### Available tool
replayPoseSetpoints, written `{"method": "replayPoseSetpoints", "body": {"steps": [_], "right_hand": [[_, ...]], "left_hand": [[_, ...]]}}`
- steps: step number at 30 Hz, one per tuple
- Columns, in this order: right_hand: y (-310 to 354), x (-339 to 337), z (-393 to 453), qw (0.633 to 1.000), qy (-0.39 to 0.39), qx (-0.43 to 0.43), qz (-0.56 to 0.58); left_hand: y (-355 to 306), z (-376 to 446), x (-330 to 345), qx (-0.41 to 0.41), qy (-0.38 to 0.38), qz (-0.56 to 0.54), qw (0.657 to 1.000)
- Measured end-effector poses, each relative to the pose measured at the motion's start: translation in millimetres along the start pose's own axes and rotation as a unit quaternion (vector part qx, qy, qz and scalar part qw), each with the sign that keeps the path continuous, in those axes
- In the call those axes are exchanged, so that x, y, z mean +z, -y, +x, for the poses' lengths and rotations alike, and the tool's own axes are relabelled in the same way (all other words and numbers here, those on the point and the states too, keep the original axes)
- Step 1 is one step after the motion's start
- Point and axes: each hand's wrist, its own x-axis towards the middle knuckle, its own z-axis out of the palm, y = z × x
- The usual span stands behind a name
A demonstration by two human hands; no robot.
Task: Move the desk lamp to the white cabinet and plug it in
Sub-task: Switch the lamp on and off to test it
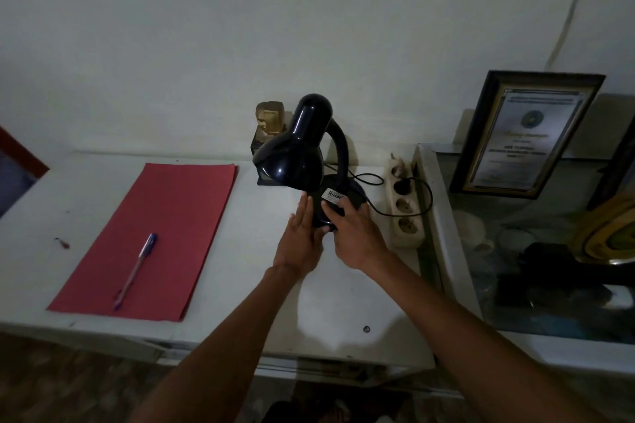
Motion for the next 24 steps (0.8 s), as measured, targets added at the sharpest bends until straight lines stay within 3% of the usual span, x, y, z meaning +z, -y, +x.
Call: {"method": "replayPoseSetpoints", "body": {"steps": [11, 12, 14, 16, 18, 20, 24], "right_hand": [[0.5, 6.7, 0.9, 1.0, -0.017, 0.008, -0.015], [-0.1, 6.4, 1.9, 1.0, -0.019, 0.008, -0.017], [-0.7, 7.7, 2.1, 0.999, -0.015, -0.022, -0.037], [-3.6, 10.9, 1.6, 0.996, -0.006, -0.056, -0.067], [-4.3, 11.0, 1.8, 0.999, -0.014, -0.029, -0.042], [-3.7, 11.0, 2.7, 0.999, -0.029, -0.009, -0.033], [-5.7, 11.5, 5.0, 0.999, -0.032, -0.01, -0.014]], "left_hand": [[-11.9, -10.6, 13.0, -0.048, -0.048, 0.057, 0.996], [-10.9, -13.5, 16.0, -0.062, -0.039, 0.028, 0.997], [-13.0, -28.3, 28.0, -0.088, 0.059, -0.024, 0.994], [-16.9, -35.7, 33.9, -0.076, 0.118, -0.006, 0.99], [-13.0, -27.8, 29.1, -0.091, 0.049, -0.059, 0.993], [-9.9, -14.9, 15.7, -0.062, -0.053, 0.015, 0.997], [-6.8, -11.7, 14.8, -0.035, -0.056, 0.052, 0.996]]}}
